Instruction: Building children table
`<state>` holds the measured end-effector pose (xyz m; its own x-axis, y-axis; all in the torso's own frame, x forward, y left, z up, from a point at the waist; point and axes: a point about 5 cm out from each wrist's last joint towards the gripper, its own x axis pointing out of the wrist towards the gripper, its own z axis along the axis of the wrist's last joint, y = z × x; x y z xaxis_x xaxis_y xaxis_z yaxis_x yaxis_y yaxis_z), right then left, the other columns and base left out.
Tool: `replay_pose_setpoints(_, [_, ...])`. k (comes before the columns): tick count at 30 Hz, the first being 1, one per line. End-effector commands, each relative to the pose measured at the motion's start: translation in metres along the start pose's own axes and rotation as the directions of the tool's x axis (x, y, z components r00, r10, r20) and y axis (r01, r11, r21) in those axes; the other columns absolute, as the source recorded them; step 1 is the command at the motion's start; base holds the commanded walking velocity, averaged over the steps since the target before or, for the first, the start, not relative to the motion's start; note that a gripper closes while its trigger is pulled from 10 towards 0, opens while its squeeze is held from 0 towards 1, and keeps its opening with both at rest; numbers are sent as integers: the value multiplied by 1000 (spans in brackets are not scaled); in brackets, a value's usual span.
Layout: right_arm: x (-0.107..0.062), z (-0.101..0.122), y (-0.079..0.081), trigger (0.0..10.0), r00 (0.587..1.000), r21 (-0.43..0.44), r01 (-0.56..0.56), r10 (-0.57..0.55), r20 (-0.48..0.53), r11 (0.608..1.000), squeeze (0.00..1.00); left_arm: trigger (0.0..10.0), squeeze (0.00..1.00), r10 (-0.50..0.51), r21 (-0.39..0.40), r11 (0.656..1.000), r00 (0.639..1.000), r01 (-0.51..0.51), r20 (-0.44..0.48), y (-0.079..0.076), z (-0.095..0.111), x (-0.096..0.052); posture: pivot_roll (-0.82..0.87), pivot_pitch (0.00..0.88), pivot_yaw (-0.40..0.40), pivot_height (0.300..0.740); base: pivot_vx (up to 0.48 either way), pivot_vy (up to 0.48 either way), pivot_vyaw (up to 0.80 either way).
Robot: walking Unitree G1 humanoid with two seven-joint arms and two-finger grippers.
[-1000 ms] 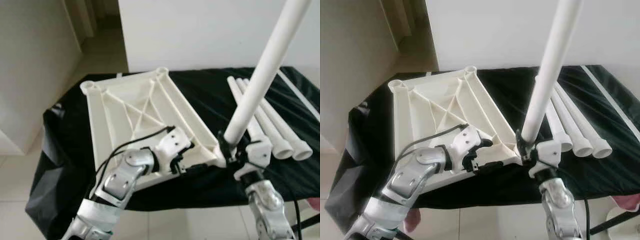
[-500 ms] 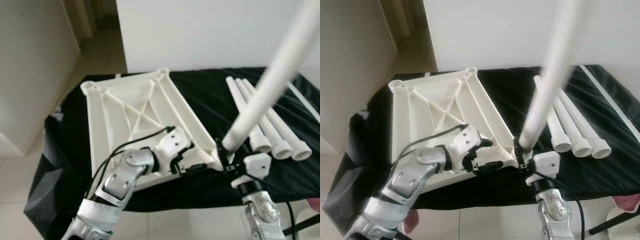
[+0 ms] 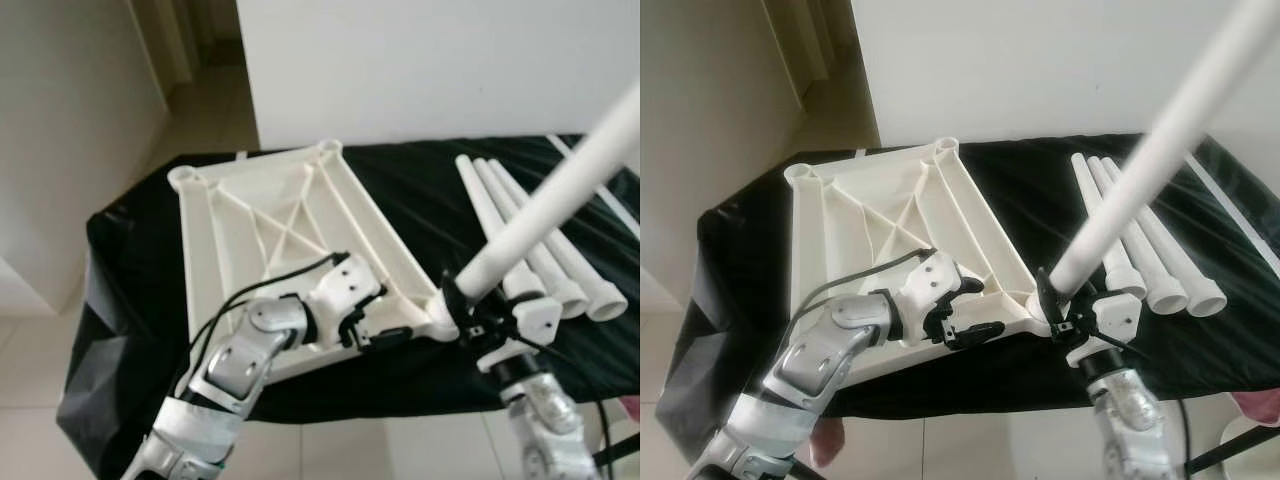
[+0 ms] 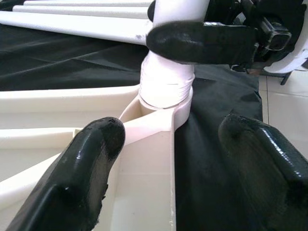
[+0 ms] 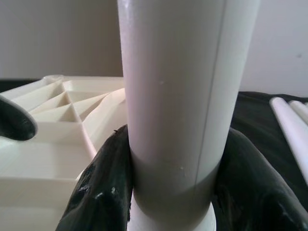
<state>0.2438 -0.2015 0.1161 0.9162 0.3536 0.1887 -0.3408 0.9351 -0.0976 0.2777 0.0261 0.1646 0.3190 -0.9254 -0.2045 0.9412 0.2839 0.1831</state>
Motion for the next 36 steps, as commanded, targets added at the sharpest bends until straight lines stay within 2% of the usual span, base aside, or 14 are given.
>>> replay_pose_setpoints(1, [-16, -31, 8, 10000, 982, 65, -46, 57, -178, 997, 0, 10000, 0, 61, 24, 998, 998, -61, 2, 6, 4, -1, -19, 0, 64, 740, 0, 0, 0])
replay_pose_setpoints(6, [-20, -31, 6, 10000, 970, 66, -128, 139, -200, 990, 0, 10000, 0, 60, 21, 998, 998, -60, 4, 6, 4, -2, -20, 0, 67, 740, 0, 0, 0])
replay_pose_setpoints(7, [-22, -32, 5, 10000, 956, 60, -189, 198, -216, 980, 0, 10000, 0, 58, 23, 998, 998, -58, 6, 5, 5, -1, -20, 0, 69, 740, 0, 0, 0])
replay_pose_setpoints(11, [-23, -32, 4, 10000, 945, 56, -230, 236, -226, 972, 0, 10000, 0, 57, 24, 998, 998, -57, 8, 5, 5, -1, -20, 0, 69, 740, 0, 0, 0])
replay_pose_setpoints(13, [-21, -32, -8, 10000, 921, 93, -283, 298, -251, 955, 0, 10000, 0, 54, 26, 998, 998, -54, 9, 5, 5, -2, -15, 0, 72, 740, 0, 0, 0])
replay_pose_setpoints(15, [-17, -29, -14, 10000, 924, 94, -280, 294, -244, 955, 0, 10000, 0, 51, 27, 998, 999, -51, 10, 5, 6, -2, -12, 0, 75, 740, 0, 0, 0])
replay_pose_setpoints(19, [-11, -20, -20, 10000, 923, 107, -300, 317, -220, 948, 0, 10000, 0, 46, 29, 999, 999, -46, 13, 5, 7, -3, -12, 0, 78, 740, 0, 0, 0])
replay_pose_setpoints(22, [-11, -14, -27, 10000, 903, 125, -346, 367, -225, 930, 0, 10000, 0, 41, 29, 999, 999, -41, 14, 5, 7, -3, -19, 0, 86, 740, 0, 0, 0])
replay_pose_setpoints(28, [-12, -15, -40, 10000, 890, 152, -349, 378, -254, 925, 0, 10000, 0, 34, 32, 999, 999, -35, 17, 4, 8, -2, -21, 0, 89, 740, 0, 0, 0])
replay_pose_setpoints(30, [-7, -19, -50, 10000, 901, 195, -270, 319, -294, 943, 0, 10000, 0, 32, 31, 999, 999, -33, 18, 4, 9, -1, -23, 0, 88, 740, 0, 0, 0])
replay_pose_setpoints(32, [0, -21, -53, 10000, 915, 217, -205, 266, -304, 954, 0, 10000, 0, 30, 31, 999, 999, -30, 18, 4, 8, -1, -24, 0, 91, 740, 0, 0, 0])
replay_pose_setpoints(36, [3, -22, -52, 10000, 923, 210, -176, 236, -306, 962, 0, 10000, 0, 27, 31, 999, 999, -28, 20, 3, 9, -1, -24, 0, 93, 740, 0, 0, 0])
